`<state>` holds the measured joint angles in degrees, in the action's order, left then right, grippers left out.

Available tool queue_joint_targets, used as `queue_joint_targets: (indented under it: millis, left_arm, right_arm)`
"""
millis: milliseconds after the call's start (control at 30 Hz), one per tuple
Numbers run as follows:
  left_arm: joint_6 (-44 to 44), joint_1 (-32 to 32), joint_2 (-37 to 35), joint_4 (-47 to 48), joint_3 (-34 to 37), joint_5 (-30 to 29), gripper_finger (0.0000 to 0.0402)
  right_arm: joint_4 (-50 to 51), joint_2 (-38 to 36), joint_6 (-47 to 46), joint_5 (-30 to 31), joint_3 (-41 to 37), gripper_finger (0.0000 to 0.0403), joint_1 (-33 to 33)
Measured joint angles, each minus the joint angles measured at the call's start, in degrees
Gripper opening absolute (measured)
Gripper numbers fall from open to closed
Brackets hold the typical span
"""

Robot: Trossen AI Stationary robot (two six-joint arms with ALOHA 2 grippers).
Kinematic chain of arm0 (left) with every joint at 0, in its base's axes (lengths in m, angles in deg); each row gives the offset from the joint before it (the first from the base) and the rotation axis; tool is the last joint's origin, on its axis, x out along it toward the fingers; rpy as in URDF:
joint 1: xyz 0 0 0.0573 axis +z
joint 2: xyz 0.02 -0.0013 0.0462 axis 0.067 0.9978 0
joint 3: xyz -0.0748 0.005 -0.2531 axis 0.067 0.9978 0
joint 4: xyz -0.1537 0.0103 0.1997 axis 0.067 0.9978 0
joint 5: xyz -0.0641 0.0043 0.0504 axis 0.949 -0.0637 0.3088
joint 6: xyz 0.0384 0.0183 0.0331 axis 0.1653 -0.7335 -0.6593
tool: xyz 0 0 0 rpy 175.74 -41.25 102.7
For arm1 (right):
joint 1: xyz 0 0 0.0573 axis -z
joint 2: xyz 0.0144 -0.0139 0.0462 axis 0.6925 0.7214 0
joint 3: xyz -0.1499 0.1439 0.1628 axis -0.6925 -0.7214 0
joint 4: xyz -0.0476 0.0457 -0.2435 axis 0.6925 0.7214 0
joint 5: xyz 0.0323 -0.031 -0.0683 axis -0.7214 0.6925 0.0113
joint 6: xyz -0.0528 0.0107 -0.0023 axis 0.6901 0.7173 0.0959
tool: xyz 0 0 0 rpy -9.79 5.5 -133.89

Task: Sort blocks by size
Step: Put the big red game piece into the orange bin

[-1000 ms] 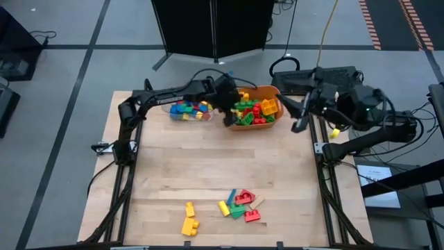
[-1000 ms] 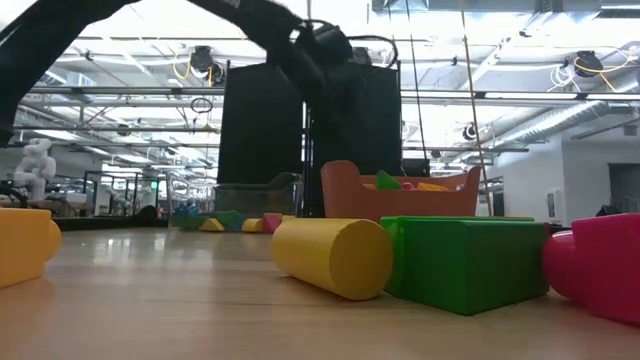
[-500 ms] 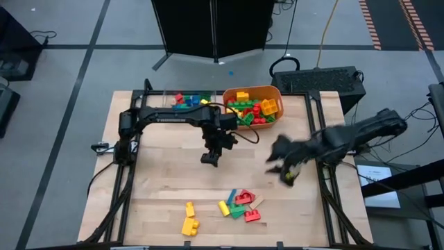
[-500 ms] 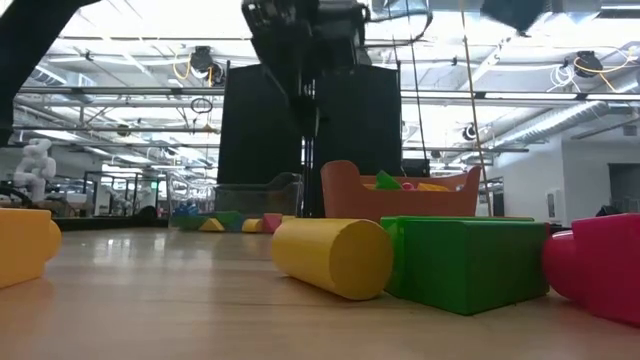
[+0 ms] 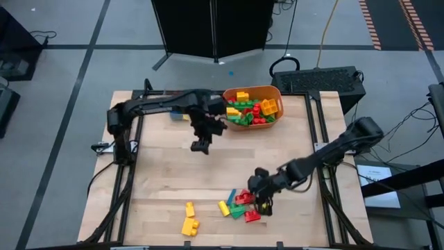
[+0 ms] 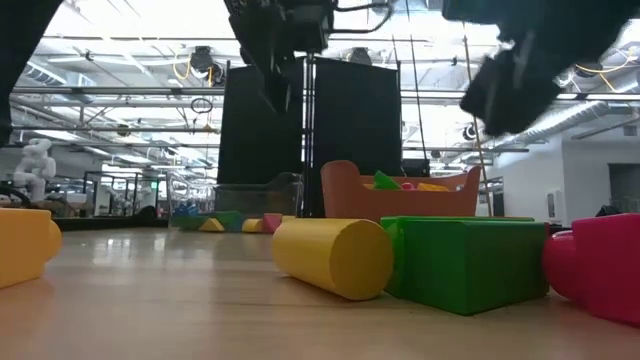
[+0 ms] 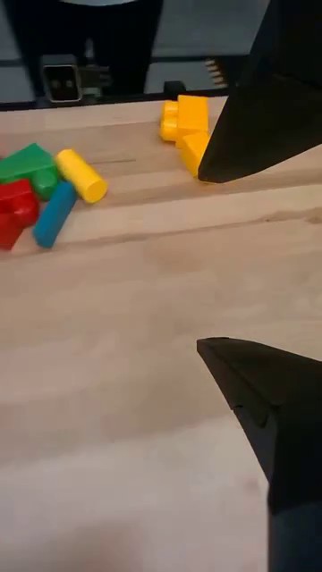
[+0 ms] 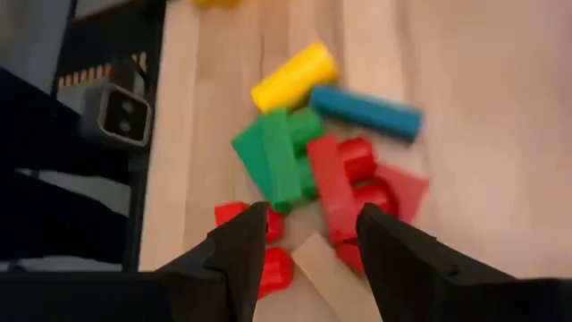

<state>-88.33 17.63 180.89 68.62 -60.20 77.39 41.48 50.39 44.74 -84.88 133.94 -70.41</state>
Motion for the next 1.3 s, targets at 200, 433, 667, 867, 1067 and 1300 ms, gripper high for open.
queue_joint_targets:
  millis: [200,433,667,867,1067,1300]
  left_arm:
    - [0.0,2.9,-4.3,0.1,0.0,-1.4,0.0301]
    - [-0.5,5.9,-7.9,1.3,-0.1,-3.0,0.0301]
    - [-0.5,7.9,-9.9,1.5,0.0,-4.6,0.0301]
    - [-0.5,8.7,-9.9,1.6,0.0,-4.6,0.0301]
    - [-0.6,8.9,-9.9,2.7,0.0,-4.8,0.0301]
    - [-1.7,9.2,-9.9,3.7,0.0,-6.5,0.0301]
  right_arm:
    - [-6.7,7.3,-5.3,0.2,0.0,0.0159,-4.5]
    - [-10.5,13.0,-12.8,-2.6,0.3,0.0149,-11.6]
    - [-12.6,15.3,-15.0,0.1,0.3,0.0139,-15.3]
    - [-10.9,16.8,-11.3,7.6,0.3,0.013,-13.1]
    - [-10.0,18.1,-3.1,11.3,0.4,0.0115,-5.1]
    - [-10.8,18.0,9.4,11.0,0.2,0.0106,7.0]
